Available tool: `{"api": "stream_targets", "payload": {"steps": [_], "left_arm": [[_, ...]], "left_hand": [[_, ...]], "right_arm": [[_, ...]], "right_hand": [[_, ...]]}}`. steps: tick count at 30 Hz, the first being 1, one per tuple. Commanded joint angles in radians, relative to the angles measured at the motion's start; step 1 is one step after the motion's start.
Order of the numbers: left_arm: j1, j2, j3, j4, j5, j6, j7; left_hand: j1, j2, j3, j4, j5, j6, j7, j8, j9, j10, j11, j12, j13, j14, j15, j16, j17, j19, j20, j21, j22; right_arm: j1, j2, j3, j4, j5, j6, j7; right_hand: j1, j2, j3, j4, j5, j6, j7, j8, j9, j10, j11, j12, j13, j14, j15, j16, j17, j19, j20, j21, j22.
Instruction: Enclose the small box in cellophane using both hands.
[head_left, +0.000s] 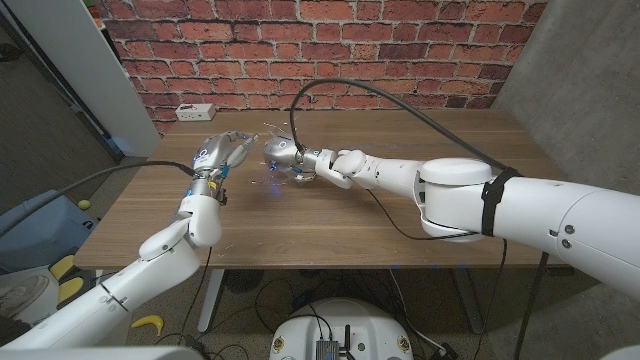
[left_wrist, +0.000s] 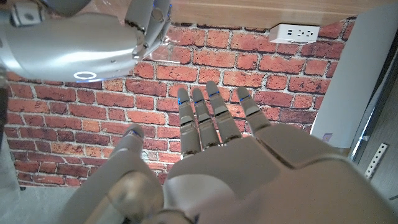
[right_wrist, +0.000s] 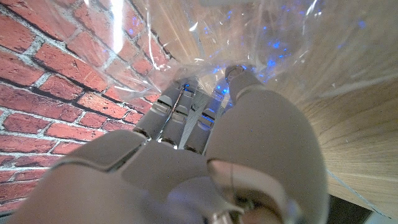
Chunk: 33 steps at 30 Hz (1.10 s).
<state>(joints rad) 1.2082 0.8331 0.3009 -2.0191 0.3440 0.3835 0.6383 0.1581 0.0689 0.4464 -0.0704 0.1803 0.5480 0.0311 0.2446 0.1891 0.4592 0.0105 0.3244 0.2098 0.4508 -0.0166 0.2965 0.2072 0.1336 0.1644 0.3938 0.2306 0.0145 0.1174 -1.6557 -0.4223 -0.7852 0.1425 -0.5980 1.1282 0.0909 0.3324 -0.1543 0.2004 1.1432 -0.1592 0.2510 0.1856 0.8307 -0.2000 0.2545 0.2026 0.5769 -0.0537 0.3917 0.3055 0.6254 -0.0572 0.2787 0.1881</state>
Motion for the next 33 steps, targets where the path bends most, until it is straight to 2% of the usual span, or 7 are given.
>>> {"api": "stream_targets", "payload": {"steps": [1, 8, 13, 17, 19, 23, 33], "left_arm": [[0.021, -0.022, -0.05, 0.051, -0.053, -0.177, 0.047], [0.001, -0.004, -0.06, 0.051, -0.092, -0.165, -0.039], [-0.052, 0.006, -0.064, 0.089, -0.181, -0.173, -0.151], [-0.118, 0.019, -0.05, 0.127, -0.255, -0.155, -0.259], [-0.161, 0.027, -0.03, 0.145, -0.278, -0.135, -0.313], [-0.251, 0.036, 0.025, 0.194, -0.299, -0.129, -0.395], [-0.405, -0.004, 0.097, 0.343, -0.369, -0.277, -0.492]], "left_hand": [[-0.015, -0.001, 0.005, 0.001, -0.002, -0.036, -0.01, -0.019, 0.004, -0.03, 0.002, -0.016, 0.007, -0.033, 0.002, -0.018, 0.005, -0.005, 0.008, 0.008, 0.006], [-0.02, -0.004, 0.012, -0.01, 0.0, -0.157, -0.056, -0.062, 0.002, -0.118, 0.003, -0.066, 0.007, -0.134, 0.011, -0.078, -0.01, -0.024, -0.003, 0.008, 0.008], [-0.029, 0.004, 0.014, -0.006, 0.002, -0.193, -0.055, -0.066, 0.001, -0.148, 0.001, -0.083, 0.005, -0.165, 0.009, -0.094, -0.014, -0.045, -0.009, 0.002, 0.008], [-0.069, 0.046, 0.019, 0.039, 0.009, -0.209, -0.059, -0.06, -0.001, -0.147, -0.023, -0.091, 0.0, -0.221, 0.013, -0.11, -0.016, -0.143, 0.01, -0.035, 0.006], [-0.1, 0.054, 0.015, 0.072, 0.013, -0.22, -0.067, -0.059, -0.003, -0.144, -0.044, -0.097, -0.005, -0.279, 0.005, -0.121, -0.019, -0.212, 0.006, -0.062, 0.003], [-0.131, 0.047, 0.004, 0.11, 0.02, -0.252, -0.078, -0.063, -0.004, -0.165, -0.046, -0.11, -0.011, -0.346, 0.012, -0.125, -0.022, -0.282, 0.004, -0.089, 0.001], [-0.148, 0.015, -0.019, 0.136, 0.024, -0.283, -0.086, -0.065, -0.006, -0.208, -0.055, -0.126, -0.014, -0.402, 0.01, -0.124, -0.025, -0.309, -0.001, -0.101, -0.002]], "right_arm": [[-0.01, 0.039, 0.007, -0.008, 0.055, -0.043, 0.133], [-0.008, 0.048, -0.002, -0.008, 0.079, -0.062, 0.192], [-0.01, 0.041, -0.008, -0.008, 0.075, -0.049, 0.171], [-0.011, 0.037, -0.01, -0.008, 0.067, -0.035, 0.156], [-0.012, 0.034, -0.011, -0.008, 0.062, -0.026, 0.145], [-0.013, 0.029, -0.011, -0.008, 0.053, -0.012, 0.127], [-0.011, 0.026, -0.012, -0.008, 0.033, 0.004, 0.114]], "right_hand": [[0.01, 0.008, -0.009, 0.002, 0.01, 0.003, -0.011, -0.006, 0.002, -0.004, 0.0, -0.006, 0.001, 0.006, -0.183, -0.004, 0.005, -0.002, -0.017, 0.002, 0.005], [0.009, 0.009, -0.02, 0.005, 0.011, 0.003, -0.019, -0.012, 0.002, -0.017, 0.0, -0.015, 0.001, 0.003, -0.182, -0.005, 0.008, -0.008, -0.022, 0.001, 0.006], [0.009, 0.011, -0.028, 0.007, 0.012, 0.006, -0.023, -0.016, 0.003, -0.023, -0.001, -0.02, 0.001, -0.001, -0.182, -0.006, 0.009, -0.01, -0.023, 0.001, 0.007], [0.009, 0.013, -0.035, 0.009, 0.013, 0.008, -0.03, -0.019, 0.003, -0.029, -0.001, -0.024, 0.002, -0.003, -0.182, -0.007, 0.011, -0.01, -0.023, 0.002, 0.007], [0.009, 0.013, -0.038, 0.009, 0.014, 0.009, -0.03, -0.02, 0.004, -0.032, -0.001, -0.026, 0.002, -0.004, -0.182, -0.008, 0.011, -0.009, -0.022, 0.002, 0.007], [0.009, 0.014, -0.042, 0.01, 0.014, 0.009, -0.031, -0.022, 0.004, -0.034, -0.001, -0.028, 0.002, -0.006, -0.182, -0.009, 0.012, -0.011, -0.023, 0.002, 0.007], [0.009, 0.016, -0.052, 0.012, 0.016, 0.013, -0.034, -0.027, 0.004, -0.042, -0.001, -0.033, 0.002, -0.01, -0.182, -0.011, 0.014, -0.013, -0.022, 0.003, 0.007]]}}
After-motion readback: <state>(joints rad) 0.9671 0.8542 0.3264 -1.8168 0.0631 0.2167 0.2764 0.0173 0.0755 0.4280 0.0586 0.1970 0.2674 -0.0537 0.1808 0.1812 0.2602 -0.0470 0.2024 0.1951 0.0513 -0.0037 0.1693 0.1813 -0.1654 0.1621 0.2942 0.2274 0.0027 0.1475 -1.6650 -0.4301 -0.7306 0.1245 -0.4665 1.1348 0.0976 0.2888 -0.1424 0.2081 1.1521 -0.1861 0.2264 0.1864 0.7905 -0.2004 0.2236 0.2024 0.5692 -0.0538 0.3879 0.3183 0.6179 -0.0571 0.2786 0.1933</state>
